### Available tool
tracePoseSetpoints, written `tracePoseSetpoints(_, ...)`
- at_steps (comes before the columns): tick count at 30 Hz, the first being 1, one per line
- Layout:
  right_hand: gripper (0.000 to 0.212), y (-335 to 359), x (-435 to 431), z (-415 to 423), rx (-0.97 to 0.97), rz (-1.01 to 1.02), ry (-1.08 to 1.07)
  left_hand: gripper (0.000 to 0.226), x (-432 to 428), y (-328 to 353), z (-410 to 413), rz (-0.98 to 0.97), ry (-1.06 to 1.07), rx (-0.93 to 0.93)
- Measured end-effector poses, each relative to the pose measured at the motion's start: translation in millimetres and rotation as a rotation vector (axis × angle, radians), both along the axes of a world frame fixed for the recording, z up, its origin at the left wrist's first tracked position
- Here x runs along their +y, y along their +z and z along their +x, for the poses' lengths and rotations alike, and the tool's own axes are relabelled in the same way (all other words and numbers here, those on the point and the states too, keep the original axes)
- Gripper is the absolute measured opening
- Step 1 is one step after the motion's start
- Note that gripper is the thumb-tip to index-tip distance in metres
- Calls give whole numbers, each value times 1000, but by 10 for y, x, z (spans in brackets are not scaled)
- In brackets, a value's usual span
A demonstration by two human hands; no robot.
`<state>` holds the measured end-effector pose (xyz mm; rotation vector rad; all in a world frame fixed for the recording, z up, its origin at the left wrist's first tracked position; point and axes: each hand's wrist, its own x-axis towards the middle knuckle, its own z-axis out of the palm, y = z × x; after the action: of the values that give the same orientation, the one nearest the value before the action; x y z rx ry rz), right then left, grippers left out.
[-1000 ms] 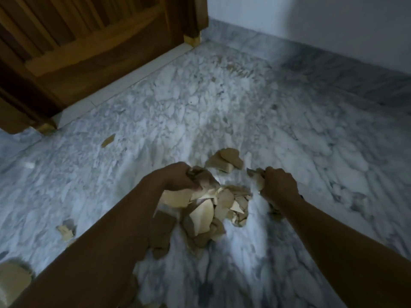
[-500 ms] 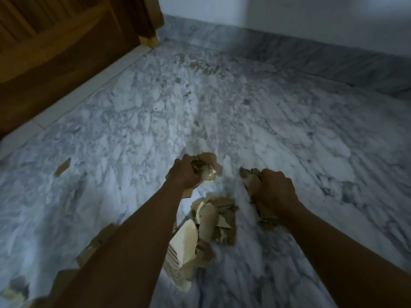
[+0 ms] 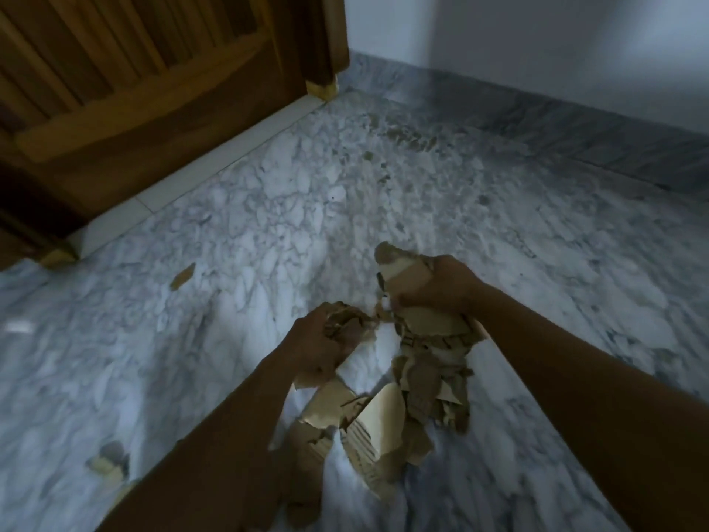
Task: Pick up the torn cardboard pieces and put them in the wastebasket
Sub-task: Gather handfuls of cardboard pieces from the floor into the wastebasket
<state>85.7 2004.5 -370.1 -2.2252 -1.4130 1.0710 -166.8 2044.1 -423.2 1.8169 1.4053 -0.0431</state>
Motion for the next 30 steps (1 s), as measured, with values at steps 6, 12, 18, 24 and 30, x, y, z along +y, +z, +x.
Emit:
tracePoseSetpoints(6,90,-601,267,-688,-234,-149,109,24,230,155,-685,94,61,10)
tracePoseSetpoints(12,78,-520,366,-762,-239,-197,72,52,872,258,-1443,171,313,47)
tracePoseSetpoints(18,57,-605,753,-1594,-446,129,321,60,1646,90,-1904,166,378,198)
tracePoseSetpoints(24,48,-788,1040,-1730,-546,51,331,70,1990,-256,-2101,171,360,266)
tracePoseSetpoints(30,34,-839,1085,-1687,-533,62,310,80,2005,-307,-2110,144,484,241)
